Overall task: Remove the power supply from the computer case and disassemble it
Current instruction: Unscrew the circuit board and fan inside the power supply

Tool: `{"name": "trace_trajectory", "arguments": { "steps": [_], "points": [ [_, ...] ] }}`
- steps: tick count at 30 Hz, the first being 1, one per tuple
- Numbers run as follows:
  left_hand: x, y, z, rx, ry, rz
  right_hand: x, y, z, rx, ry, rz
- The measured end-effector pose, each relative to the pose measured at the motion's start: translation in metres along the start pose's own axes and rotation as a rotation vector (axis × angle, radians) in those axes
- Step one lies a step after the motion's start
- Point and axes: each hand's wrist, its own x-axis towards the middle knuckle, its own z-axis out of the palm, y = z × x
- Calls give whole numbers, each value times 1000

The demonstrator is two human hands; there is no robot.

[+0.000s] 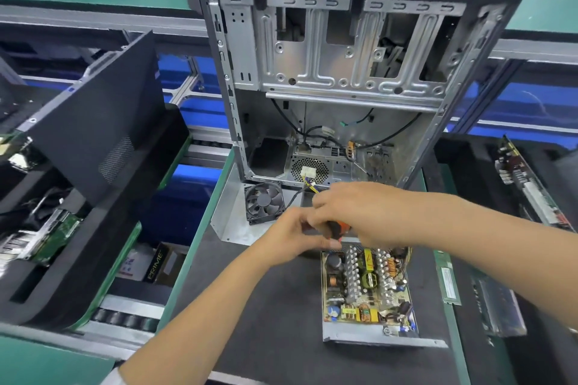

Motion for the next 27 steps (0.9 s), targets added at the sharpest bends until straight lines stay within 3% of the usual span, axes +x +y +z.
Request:
{"name": "trace_trajectory", "arguments": {
  "steps": [2, 7, 12, 15, 18, 20, 22, 24, 27],
  "points": [
    [-1, 0, 2, -24, 31, 19, -3, 0, -4, -18, -49, 41],
    [7, 2, 7, 34, 101, 55, 2, -7, -5, -178, 42, 395],
    [7, 15, -7, -54, -158, -24, 1, -4, -4, -79, -101, 266],
    [10, 16, -9, -48, -240, -28, -3, -2, -2, -169, -168, 195],
    [13, 14, -4, -47, -217, -35, -6, 5, -1, -132, -193, 184],
    [16, 9, 0, -14, -139, -19, -9, 9, -4, -49, -86, 277],
    [17, 6, 5, -3, -93, -13, -8, 8, -5, -138, -28, 360],
    [18, 5, 9, -17, -84, 21, -3, 4, 0, -255, -34, 319],
    [17, 12, 4, -77, -175, -14, -5, 3, 0, -210, -74, 240]
  ]
}}
